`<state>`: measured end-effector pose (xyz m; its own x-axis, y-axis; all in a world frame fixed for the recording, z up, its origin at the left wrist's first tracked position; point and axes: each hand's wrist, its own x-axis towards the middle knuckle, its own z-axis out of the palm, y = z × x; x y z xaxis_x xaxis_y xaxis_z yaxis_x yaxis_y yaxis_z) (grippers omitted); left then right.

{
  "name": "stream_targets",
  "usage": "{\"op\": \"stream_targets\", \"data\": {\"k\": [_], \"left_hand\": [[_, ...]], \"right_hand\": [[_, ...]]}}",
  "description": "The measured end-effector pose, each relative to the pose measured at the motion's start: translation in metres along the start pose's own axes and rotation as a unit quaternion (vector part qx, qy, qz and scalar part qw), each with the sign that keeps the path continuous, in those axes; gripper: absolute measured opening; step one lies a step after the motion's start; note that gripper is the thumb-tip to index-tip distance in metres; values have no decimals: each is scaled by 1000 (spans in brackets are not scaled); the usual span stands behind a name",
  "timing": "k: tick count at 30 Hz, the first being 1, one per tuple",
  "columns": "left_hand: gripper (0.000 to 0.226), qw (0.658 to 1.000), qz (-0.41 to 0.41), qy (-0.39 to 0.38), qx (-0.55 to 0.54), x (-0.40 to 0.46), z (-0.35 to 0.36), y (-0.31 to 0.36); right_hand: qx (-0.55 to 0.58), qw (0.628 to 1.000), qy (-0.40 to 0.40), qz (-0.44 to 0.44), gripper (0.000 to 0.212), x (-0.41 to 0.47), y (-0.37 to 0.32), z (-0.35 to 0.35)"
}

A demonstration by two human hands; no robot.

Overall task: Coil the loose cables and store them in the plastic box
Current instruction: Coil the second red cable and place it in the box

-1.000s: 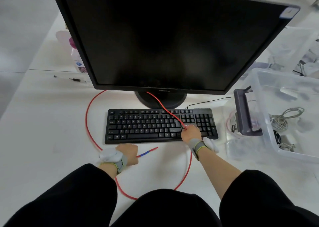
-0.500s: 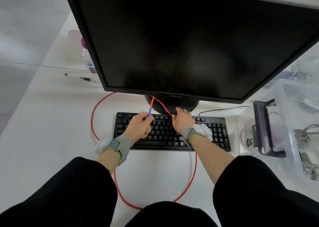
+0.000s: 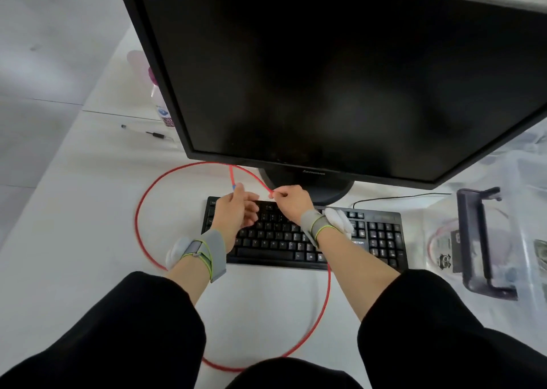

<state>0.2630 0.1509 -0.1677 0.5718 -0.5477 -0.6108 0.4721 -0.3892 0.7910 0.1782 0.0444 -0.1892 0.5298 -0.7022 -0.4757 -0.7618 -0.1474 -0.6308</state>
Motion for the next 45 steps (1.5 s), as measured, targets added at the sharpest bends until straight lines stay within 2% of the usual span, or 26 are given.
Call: {"op": "stream_targets", "data": {"k": [2,5,9,12,17,18,20,26,28,32,38,41,45], "left_hand": [[49,1000,-14,5,-25,0,1,1],[54,996,-28,11,-81,-5,8,4],[49,970,-19,4,-242,-23,22,24],[37,960,-9,-43,-276,-46,32,37],[49,951,0,-97,-293,-74,33,33],[46,948,1,-104,-300,-78,34,33],[37,943,-6,-100,-316,-84,38,36],[35,920,2,-43,-389,-94,56,59],[36,915,12,-26,-403,-93,62,70],[29,931,62,-87,-350,-106,86,78],[27,952,84,-153,-253,-121,107,81],[31,941,63,-131,-307,-120,105,89],[35,907,37,-89,-409,-104,85,107]], "right_hand": [[95,993,-64,12,24,-17,0,-12],[226,958,-175,30,16,-47,4,-34],[299,906,-298,25,17,-87,18,-66],[349,882,-315,25,18,-107,34,-80],[410,869,-276,3,22,-126,54,-91],[422,867,-266,2,22,-129,58,-91],[419,867,-269,-3,23,-133,62,-93],[298,882,-366,-6,24,-148,63,-103],[265,888,-376,-18,23,-152,60,-109],[269,911,-307,-53,20,-160,47,-126],[333,885,-305,-112,29,-168,44,-141],[304,885,-334,-109,30,-170,50,-144],[191,897,-384,-106,28,-175,47,-144]]}}
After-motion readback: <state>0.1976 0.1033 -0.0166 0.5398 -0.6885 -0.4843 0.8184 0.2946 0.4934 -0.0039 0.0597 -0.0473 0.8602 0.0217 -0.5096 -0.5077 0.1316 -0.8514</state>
